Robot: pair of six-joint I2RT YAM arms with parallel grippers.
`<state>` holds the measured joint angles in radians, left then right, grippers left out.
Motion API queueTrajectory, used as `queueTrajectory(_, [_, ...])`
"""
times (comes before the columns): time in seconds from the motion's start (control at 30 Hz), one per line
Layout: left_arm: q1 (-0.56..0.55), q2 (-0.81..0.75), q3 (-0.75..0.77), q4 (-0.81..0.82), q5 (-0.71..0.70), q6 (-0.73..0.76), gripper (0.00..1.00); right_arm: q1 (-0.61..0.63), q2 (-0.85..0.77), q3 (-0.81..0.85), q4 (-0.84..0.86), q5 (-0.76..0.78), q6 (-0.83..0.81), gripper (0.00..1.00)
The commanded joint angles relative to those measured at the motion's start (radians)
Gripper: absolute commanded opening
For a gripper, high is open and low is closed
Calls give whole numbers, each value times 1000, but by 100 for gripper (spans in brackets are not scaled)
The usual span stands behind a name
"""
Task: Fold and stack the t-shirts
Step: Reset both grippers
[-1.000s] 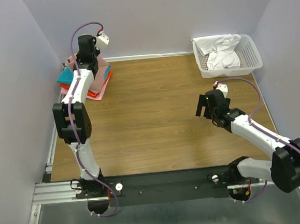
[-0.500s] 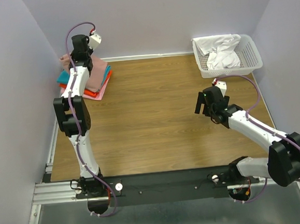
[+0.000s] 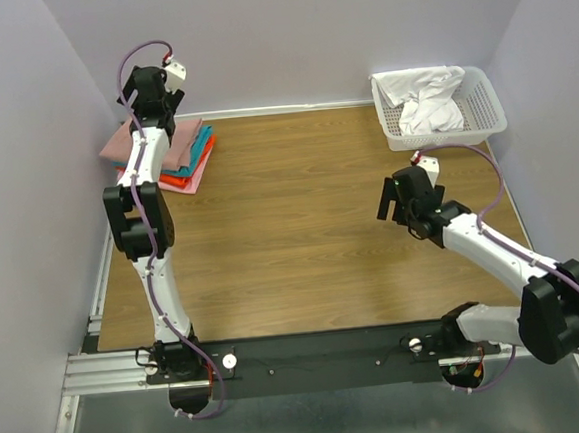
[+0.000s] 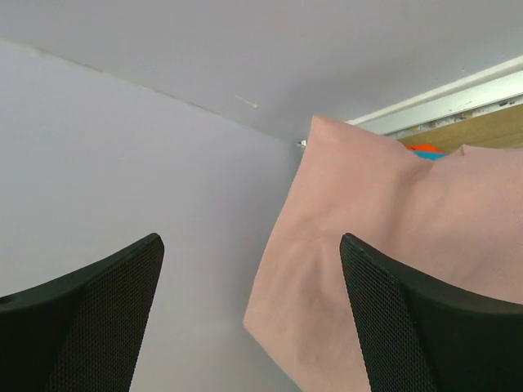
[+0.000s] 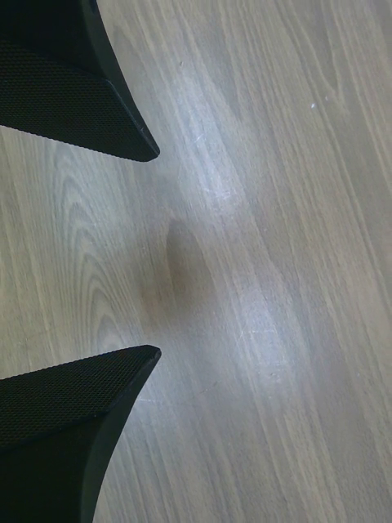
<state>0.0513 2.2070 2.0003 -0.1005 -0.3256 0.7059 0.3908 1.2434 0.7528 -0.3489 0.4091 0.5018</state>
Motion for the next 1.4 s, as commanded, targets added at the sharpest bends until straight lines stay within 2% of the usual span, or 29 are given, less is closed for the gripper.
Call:
queueTrajectory(0.0, [-1, -96, -8, 18, 0, -55, 95, -4, -59, 16, -30, 4, 26, 100])
queueTrajectory(0.13, [-10, -163, -32, 5, 19, -111, 96, -6, -122, -4, -36, -18, 29, 100])
queueTrajectory(0.3, [-48, -246, -11, -14, 22, -276, 96, -4, -196, -36, -41, -50, 32, 100])
queueTrajectory(0.33, [-48, -263, 8, -66, 29, -304, 96, -6, -203, -44, -41, -61, 30, 100])
queueTrajectory(0.4, [-100, -294, 51, -137, 88, -394, 96, -4, -225, -58, -41, -64, 33, 100])
queueTrajectory(0.43, [-110, -311, 42, -142, 146, -417, 96, -4, -237, -61, -41, -66, 35, 100])
queueTrajectory(0.57, [-168, -383, -21, -150, 212, -578, 96, -4, -255, -67, -41, -84, 44, 100])
queueTrajectory(0.63, [-205, -427, -60, -151, 321, -634, 96, -4, -271, -78, -41, -92, 57, 100])
queueTrajectory(0.67, [-220, -444, -105, -151, 359, -649, 96, -4, -277, -81, -41, -95, 57, 100])
queueTrajectory(0.73, [-264, -480, -161, -146, 335, -690, 96, -6, -292, -95, -41, -93, 58, 100])
queueTrajectory(0.77, [-310, -522, -237, -139, 241, -745, 96, -6, -300, -99, -41, -93, 61, 100])
queueTrajectory(0.83, [-346, -610, -334, -90, 186, -811, 96, -4, -315, -115, -39, -90, 69, 100])
queueTrajectory(0.93, [-419, -760, -660, 55, 253, -925, 96, -4, -337, -138, -39, -87, 70, 100])
queueTrajectory(1.07, [-505, -930, -915, 145, 191, -1022, 96, -4, -372, -167, -39, -73, 66, 100])
queueTrajectory(1.13, [-571, -990, -991, 144, 85, -1106, 96, -6, -389, -176, -39, -59, 78, 100])
queueTrajectory(1.27, [-642, -1130, -1179, 151, 34, -1201, 96, -4, -439, -202, -36, -23, 109, 100])
queueTrajectory(1.37, [-676, -1185, -1267, 144, -1, -1287, 96, -4, -470, -224, -32, 32, 132, 100])
